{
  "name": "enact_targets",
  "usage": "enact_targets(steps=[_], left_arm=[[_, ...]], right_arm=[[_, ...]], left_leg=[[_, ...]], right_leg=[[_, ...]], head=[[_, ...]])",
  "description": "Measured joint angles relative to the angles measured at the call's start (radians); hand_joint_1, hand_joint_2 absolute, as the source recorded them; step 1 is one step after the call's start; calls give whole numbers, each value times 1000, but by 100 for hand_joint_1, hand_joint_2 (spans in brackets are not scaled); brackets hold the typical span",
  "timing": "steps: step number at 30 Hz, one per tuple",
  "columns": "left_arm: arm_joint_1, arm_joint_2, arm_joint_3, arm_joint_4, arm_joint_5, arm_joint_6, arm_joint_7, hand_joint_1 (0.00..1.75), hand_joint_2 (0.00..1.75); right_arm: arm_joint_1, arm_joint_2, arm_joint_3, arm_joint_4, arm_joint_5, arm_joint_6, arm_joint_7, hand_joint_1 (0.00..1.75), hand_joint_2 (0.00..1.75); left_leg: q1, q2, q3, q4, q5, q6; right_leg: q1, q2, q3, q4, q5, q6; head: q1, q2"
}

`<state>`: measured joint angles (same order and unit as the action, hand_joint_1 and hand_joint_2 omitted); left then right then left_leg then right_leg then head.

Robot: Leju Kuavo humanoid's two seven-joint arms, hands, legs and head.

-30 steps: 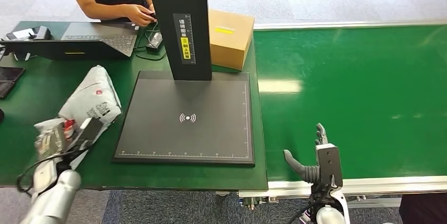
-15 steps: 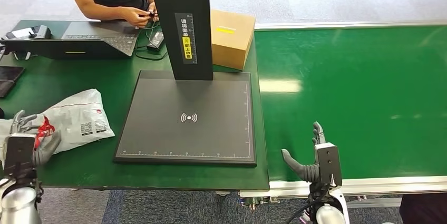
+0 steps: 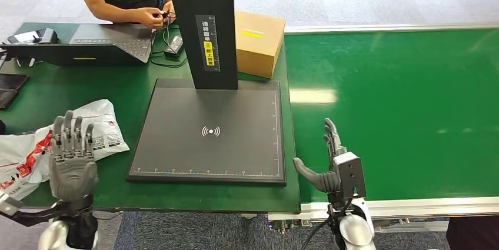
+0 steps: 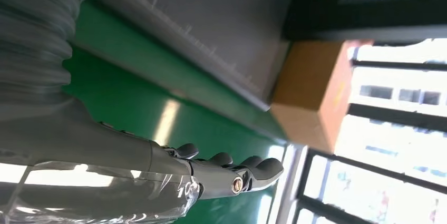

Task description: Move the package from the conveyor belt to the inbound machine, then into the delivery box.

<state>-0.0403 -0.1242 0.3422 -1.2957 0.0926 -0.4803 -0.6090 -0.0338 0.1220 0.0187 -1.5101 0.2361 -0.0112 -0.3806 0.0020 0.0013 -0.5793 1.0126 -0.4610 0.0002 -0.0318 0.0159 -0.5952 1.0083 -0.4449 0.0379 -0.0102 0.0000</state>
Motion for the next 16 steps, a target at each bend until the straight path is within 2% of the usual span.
enact_targets(steps=[4, 9, 13, 16], left_arm=[[4, -32, -109, -2, 12, -22, 22, 0, 175], [7, -65, -235, 11, -7, -20, 28, 0, 175], [5, -68, -313, 26, -68, 27, 11, 0, 175], [5, -68, -336, 33, -83, 54, 4, 0, 175]], right_arm=[[-35, -1, 40, 14, -27, 59, -45, 0, 175], [-86, -1, 84, 52, -19, 85, -81, 0, 175], [-112, -2, 100, 74, -4, 79, -99, 0, 175], [-119, -2, 100, 82, 5, 75, -106, 0, 175]], left_leg=[[0, 0, 0, 0, 0, 0], [0, 0, 0, 0, 1, 1], [0, 0, 0, 0, 0, 1], [0, 0, 0, 0, 0, 1]], right_leg=[[0, 0, 0, 0, 1, 1], [0, 0, 0, 0, 1, 1], [0, 0, 0, 0, 1, 1], [0, 0, 0, 0, 1, 1]], head=[[0, 0], [0, 0], [0, 0], [0, 0]])
